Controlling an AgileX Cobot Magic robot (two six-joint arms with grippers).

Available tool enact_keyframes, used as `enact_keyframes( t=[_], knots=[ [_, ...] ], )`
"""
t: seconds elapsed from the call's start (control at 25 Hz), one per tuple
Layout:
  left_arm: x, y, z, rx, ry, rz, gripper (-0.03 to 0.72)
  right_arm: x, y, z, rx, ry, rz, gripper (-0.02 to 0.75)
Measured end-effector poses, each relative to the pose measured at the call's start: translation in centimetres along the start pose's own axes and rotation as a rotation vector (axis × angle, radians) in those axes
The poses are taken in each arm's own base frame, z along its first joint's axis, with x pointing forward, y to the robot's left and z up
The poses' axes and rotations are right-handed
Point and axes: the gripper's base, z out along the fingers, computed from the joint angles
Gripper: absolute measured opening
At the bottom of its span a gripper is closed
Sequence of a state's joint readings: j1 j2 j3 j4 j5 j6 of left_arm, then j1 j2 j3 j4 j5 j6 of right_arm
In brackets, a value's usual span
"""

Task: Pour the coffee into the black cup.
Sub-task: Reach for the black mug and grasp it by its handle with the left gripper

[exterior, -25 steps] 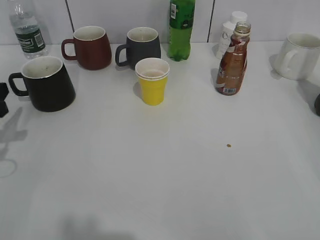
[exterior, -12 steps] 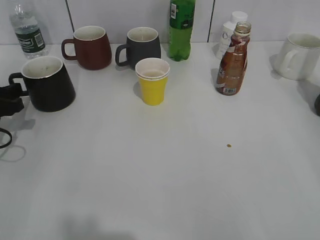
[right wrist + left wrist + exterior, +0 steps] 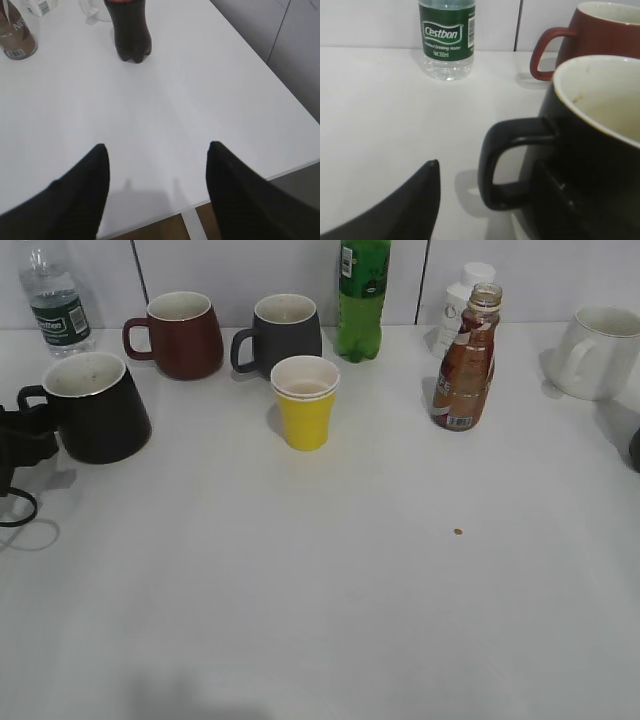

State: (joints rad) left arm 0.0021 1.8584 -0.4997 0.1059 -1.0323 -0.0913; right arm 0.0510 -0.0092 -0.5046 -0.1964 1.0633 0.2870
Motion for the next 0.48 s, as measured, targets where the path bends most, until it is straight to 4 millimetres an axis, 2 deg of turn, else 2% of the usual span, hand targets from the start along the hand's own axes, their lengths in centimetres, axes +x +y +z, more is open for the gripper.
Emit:
enact_keyframes(
  t=[0.48],
  knots=[
    [0.4,0.4,1.3,-0.025,-0.005,-0.016,0.445,0.0,0.0,0.0,0.0,-0.001,0.0,0.482]
  ],
)
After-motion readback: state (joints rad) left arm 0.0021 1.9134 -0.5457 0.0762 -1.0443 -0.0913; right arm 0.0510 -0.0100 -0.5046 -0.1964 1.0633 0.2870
